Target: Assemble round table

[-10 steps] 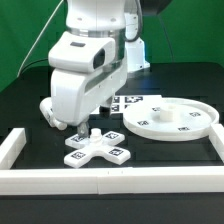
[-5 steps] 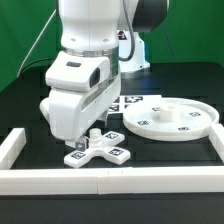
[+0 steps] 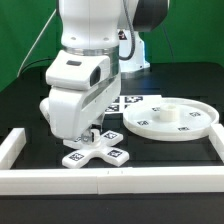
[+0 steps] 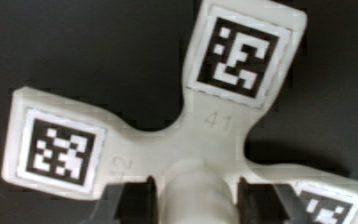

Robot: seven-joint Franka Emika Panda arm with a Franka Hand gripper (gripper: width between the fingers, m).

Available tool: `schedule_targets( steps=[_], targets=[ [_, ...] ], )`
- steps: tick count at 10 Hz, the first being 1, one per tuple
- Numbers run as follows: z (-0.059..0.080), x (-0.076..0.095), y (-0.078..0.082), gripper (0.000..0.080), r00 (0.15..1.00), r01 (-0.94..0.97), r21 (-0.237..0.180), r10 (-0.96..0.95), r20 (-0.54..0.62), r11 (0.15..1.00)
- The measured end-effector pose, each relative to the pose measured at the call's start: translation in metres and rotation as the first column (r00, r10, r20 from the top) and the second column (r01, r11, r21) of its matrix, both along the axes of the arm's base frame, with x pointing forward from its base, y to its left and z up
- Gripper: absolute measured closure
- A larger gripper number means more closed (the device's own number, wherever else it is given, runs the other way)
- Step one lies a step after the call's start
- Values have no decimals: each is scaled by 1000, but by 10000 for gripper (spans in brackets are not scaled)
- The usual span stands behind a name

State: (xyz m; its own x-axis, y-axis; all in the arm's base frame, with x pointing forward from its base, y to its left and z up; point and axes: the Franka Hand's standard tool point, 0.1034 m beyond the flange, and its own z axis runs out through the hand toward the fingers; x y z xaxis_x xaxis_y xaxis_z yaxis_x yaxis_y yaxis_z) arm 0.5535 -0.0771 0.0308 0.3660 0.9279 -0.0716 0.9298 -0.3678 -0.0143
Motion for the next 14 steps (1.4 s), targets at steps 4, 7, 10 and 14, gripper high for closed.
schedule_targets(
  steps=[4, 7, 10, 14],
  targets=[
    [58, -53, 12, 591, 998, 61, -10, -61, 14, 998],
    [55, -53, 12, 591, 998, 60, -10, -60, 14, 998],
    [59, -75, 11, 591, 999, 49, -5, -49, 14, 999],
    [50, -121, 7, 591, 989, 146, 27, -146, 4, 989]
  ],
)
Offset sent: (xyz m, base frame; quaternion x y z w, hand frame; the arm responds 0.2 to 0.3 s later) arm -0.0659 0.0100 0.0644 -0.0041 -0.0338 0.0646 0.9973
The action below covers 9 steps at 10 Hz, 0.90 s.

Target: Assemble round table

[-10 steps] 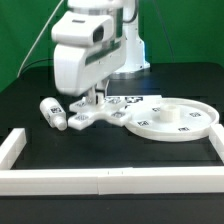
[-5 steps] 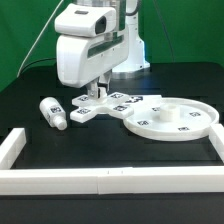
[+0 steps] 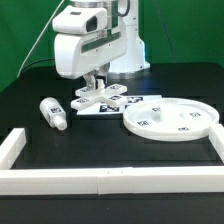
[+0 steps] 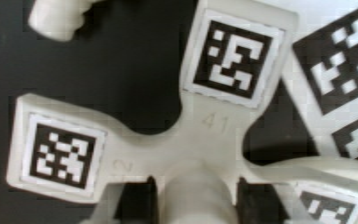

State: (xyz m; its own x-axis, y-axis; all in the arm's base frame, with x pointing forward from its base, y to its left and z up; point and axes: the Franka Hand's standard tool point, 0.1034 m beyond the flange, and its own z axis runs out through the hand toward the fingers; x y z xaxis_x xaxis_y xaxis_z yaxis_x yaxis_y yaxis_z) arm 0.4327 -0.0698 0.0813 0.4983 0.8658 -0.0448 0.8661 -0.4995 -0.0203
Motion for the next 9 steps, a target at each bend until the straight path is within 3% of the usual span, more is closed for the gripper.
schedule_targets(
  steps=[3, 4, 5, 6, 7, 9],
  targets=[
    [-2, -2, 0, 591, 1000, 0, 1, 0, 0, 1000],
    [-8, -16, 1, 591, 999, 5, 3, -5, 36, 1000],
    [-16, -41, 1, 591, 999, 17, 6, -17, 34, 1000],
    [-22, -58, -7, 591, 1000, -2, 20, 1, 21, 1000],
    [-24, -60, -19, 591, 999, 24, 38, -25, 20, 999],
    [-24, -56, -13, 591, 999, 34, 37, -35, 22, 999]
  ],
)
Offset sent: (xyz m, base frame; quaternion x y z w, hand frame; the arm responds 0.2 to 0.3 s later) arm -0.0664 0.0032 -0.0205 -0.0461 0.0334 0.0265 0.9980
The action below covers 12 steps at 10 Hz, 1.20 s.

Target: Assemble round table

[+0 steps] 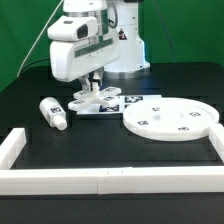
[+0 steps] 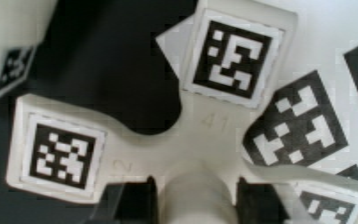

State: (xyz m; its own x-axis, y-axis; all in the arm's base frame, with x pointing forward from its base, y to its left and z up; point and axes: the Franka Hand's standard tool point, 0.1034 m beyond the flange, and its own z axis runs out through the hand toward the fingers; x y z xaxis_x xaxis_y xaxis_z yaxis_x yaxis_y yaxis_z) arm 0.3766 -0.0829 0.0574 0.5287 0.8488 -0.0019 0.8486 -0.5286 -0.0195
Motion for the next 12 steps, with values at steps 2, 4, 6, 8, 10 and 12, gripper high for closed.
schedule_targets(
  steps=[2, 4, 6, 8, 10, 12],
  targets=[
    [-14, -10, -8, 591, 1000, -3, 2, 3, -7, 1000],
    [-28, -17, -10, 591, 1000, 7, 4, -7, -15, 1000],
    [-35, -17, -9, 591, 1000, 7, 4, -7, -12, 1000],
    [-35, -16, -10, 591, 1000, 7, 2, -7, -4, 1000],
    [-36, -16, -10, 370, 1000, 7, 2, -7, -5, 1000],
    [-23, -15, -1, 238, 997, 68, 6, -68, -35, 998]
  ],
)
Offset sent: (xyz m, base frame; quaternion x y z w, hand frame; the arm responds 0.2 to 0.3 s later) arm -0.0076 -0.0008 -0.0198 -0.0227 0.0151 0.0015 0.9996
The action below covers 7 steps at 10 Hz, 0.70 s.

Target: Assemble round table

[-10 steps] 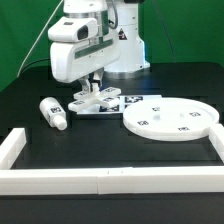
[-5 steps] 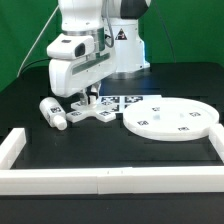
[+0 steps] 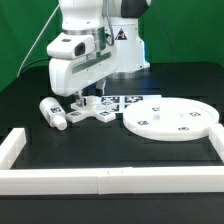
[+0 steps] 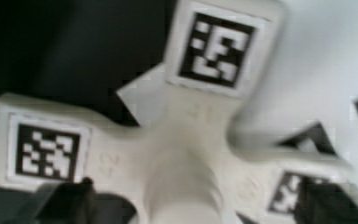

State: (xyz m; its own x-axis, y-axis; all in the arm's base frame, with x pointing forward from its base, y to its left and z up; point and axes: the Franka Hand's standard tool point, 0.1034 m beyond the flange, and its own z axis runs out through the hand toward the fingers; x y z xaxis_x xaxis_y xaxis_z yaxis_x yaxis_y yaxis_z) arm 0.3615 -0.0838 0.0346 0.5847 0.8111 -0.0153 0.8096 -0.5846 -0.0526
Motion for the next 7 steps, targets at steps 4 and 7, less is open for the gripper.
schedule_targets(
  steps=[4, 7],
  targets=[
    [28, 34, 69, 151, 985, 169, -9, -169, 16, 986],
    [26, 35, 75, 150, 987, 162, -8, -162, 21, 987]
  ],
)
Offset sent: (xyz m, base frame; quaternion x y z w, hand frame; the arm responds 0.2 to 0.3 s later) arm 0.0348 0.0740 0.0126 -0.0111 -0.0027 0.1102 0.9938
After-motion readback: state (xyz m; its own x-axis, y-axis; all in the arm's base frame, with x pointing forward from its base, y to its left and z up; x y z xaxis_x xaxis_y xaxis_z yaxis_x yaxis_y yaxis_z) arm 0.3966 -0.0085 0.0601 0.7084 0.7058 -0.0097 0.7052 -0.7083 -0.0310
